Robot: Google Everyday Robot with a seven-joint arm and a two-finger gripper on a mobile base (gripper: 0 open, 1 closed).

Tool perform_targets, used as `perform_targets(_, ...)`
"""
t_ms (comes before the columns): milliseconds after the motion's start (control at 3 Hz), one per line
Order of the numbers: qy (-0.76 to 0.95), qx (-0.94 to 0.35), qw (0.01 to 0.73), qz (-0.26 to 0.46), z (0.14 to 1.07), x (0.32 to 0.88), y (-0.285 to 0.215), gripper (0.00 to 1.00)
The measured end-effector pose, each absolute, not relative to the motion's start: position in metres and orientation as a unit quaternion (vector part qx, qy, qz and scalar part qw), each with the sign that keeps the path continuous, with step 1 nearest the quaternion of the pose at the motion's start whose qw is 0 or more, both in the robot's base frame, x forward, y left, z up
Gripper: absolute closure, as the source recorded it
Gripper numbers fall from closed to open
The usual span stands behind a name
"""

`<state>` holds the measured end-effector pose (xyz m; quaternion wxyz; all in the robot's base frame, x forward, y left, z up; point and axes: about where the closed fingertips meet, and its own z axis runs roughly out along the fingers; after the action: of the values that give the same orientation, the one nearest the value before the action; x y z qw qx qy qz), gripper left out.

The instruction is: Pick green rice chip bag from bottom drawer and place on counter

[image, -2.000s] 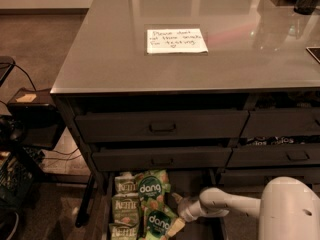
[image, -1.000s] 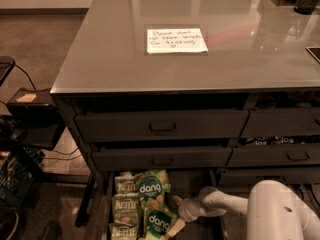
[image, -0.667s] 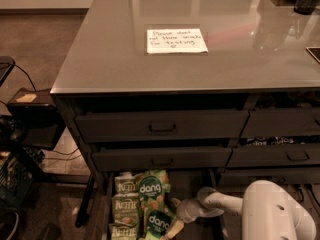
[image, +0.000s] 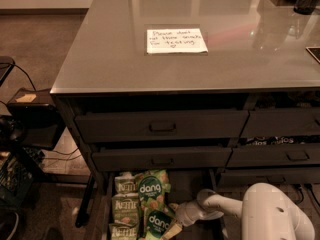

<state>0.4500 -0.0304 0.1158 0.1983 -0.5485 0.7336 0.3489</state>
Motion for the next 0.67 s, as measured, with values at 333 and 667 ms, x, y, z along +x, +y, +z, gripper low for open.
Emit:
perform_targets(333,0.728,-0.545,0.206,0.360,0.133,0.439,-0.027,0.41)
perform_targets(667,0.722,-0.544,0.212,0.372,0.156,0.424,-0.023,0.64)
